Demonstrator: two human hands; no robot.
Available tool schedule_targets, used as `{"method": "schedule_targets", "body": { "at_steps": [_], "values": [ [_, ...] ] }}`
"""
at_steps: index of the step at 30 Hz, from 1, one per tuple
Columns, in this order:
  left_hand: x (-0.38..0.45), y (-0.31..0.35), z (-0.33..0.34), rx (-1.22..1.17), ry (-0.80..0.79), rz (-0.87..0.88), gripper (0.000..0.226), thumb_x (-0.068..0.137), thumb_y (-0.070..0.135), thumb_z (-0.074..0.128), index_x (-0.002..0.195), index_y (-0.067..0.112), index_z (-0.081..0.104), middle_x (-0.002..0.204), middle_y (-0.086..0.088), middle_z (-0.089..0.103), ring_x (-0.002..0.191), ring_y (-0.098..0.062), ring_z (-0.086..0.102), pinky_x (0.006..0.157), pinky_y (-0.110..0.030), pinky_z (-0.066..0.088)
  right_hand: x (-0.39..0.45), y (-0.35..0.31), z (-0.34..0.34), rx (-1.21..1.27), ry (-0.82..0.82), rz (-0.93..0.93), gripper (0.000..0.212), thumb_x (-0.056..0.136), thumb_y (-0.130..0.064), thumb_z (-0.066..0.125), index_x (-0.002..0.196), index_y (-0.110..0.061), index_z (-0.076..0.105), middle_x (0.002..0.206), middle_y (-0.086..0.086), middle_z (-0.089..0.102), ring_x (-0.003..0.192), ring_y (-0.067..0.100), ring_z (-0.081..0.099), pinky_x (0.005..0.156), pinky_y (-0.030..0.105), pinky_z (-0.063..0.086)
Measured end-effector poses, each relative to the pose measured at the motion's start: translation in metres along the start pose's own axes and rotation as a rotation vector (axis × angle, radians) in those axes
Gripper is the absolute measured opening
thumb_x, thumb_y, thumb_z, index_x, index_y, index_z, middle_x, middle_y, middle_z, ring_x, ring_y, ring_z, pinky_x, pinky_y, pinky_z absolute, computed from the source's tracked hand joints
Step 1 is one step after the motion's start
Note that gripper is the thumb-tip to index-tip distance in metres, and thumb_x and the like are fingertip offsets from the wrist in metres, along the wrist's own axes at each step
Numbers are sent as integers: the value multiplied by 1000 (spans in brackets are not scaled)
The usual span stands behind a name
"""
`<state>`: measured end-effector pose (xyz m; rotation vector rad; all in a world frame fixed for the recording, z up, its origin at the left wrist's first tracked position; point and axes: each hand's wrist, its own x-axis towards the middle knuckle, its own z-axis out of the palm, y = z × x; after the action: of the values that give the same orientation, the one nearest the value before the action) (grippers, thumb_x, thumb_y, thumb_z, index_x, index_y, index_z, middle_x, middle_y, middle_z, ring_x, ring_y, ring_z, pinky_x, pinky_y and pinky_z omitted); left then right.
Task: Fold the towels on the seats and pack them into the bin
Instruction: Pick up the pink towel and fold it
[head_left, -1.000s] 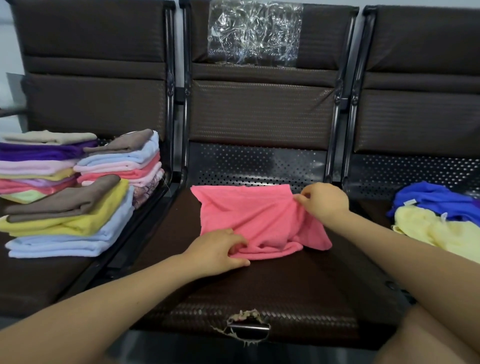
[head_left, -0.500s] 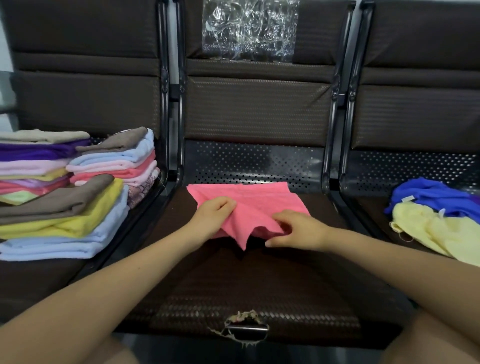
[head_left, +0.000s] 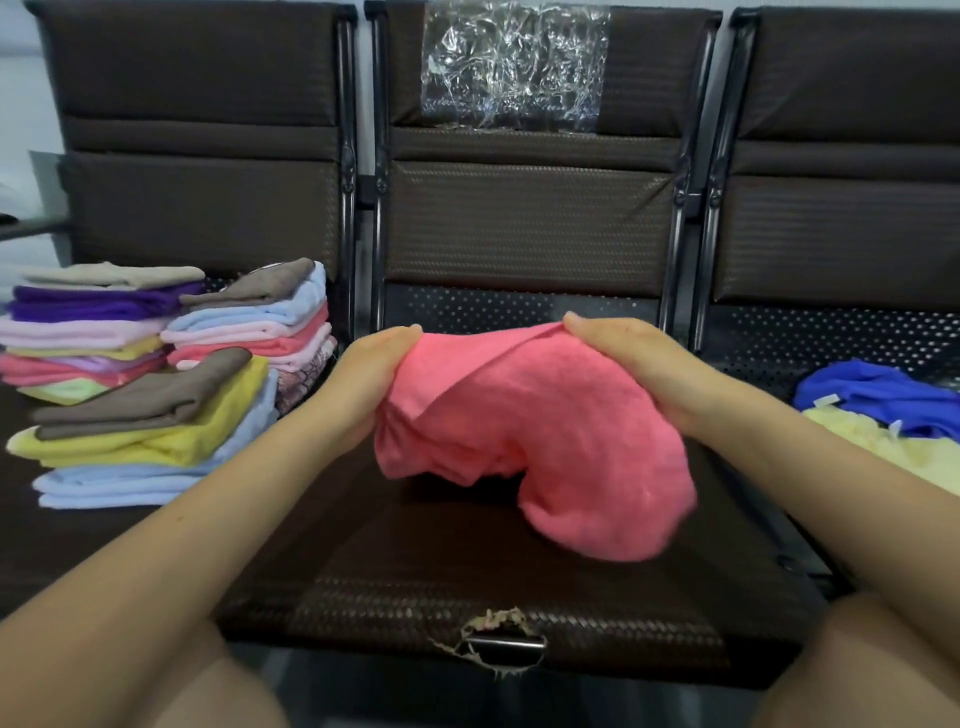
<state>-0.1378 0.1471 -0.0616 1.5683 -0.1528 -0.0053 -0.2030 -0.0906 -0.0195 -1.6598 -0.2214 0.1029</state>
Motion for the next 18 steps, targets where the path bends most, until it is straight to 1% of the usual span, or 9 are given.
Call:
{"method": "schedule_targets", "body": {
  "at_steps": [1, 3, 6, 8, 10, 12, 14, 16, 18],
  "values": [
    [-1, 1, -1, 49, 19, -2, 23, 98, 21, 49, 81, 18, 65, 83, 8, 67, 82, -6, 59, 79, -21, 44, -1, 0, -2, -46, -44, 27, 27, 92, -32, 57, 87, -11, 73, 79, 3, 73, 71, 14, 69, 62, 21, 53],
    [0, -2, -3, 381, 59, -9, 25, 99, 21, 46, 89, 10, 66, 101, -4, 66, 98, -18, 58, 89, -30, 42, -1, 8, -5, -285, -182, 110, 21, 88, -34, 64, 87, -16, 73, 79, -3, 74, 70, 8, 68, 64, 18, 52],
    [0, -26, -12, 904, -84, -29, 34, 101, 18, 39, 98, -1, 67, 109, -19, 65, 108, -32, 57, 85, -32, 39, 1, 37, -16, -675, -386, 365, 24, 81, -39, 74, 70, -21, 63, 65, -13, 62, 64, 5, 58, 61, 20, 44],
    [1, -49, -22, 1102, -150, -51, 31, 98, 22, 42, 79, 9, 63, 95, -16, 65, 100, -33, 60, 74, -33, 40, 4, 57, -27, -661, -396, 475, 26, 85, -35, 71, 70, -17, 60, 71, -3, 60, 73, 14, 57, 66, 26, 47],
    [-1, -65, -26, 1318, -210, -68, 26, 96, 27, 44, 87, 12, 62, 101, -13, 63, 100, -30, 59, 81, -34, 45, 5, 68, -35, -518, -283, 472, 24, 90, -31, 65, 83, -8, 60, 86, 10, 59, 84, 23, 57, 80, 34, 48],
    [-4, -77, -22, 1379, -227, 25, 27, 96, 31, 44, 109, 15, 62, 113, -10, 58, 108, -28, 55, 92, -38, 45, 5, 72, -37, -399, -148, 441, 27, 92, -32, 60, 95, -6, 62, 94, 15, 59, 89, 27, 57, 84, 40, 47],
    [-15, -82, -8, 1237, -296, 189, 36, 97, 37, 45, 123, 17, 58, 123, -7, 56, 117, -24, 52, 99, -36, 41, 8, 77, -36, -329, -70, 411, 25, 94, -32, 59, 91, -7, 66, 91, 17, 61, 86, 29, 58, 78, 41, 47],
    [-29, -83, 9, 1148, -399, 265, 62, 90, 58, 40, 135, 17, 50, 135, -3, 52, 126, -19, 46, 106, -33, 36, 11, 77, -32, -277, -38, 367, 21, 93, -28, 60, 89, -9, 69, 92, 12, 68, 87, 25, 64, 77, 34, 49],
    [-40, -85, 19, 1282, -470, 302, 94, 72, 79, 22, 143, 21, 40, 145, -1, 43, 136, -18, 36, 111, -34, 30, 13, 72, -26, -199, -57, 338, 20, 93, -25, 60, 96, -9, 71, 94, 7, 73, 86, 18, 68, 74, 27, 51]
  ]
}}
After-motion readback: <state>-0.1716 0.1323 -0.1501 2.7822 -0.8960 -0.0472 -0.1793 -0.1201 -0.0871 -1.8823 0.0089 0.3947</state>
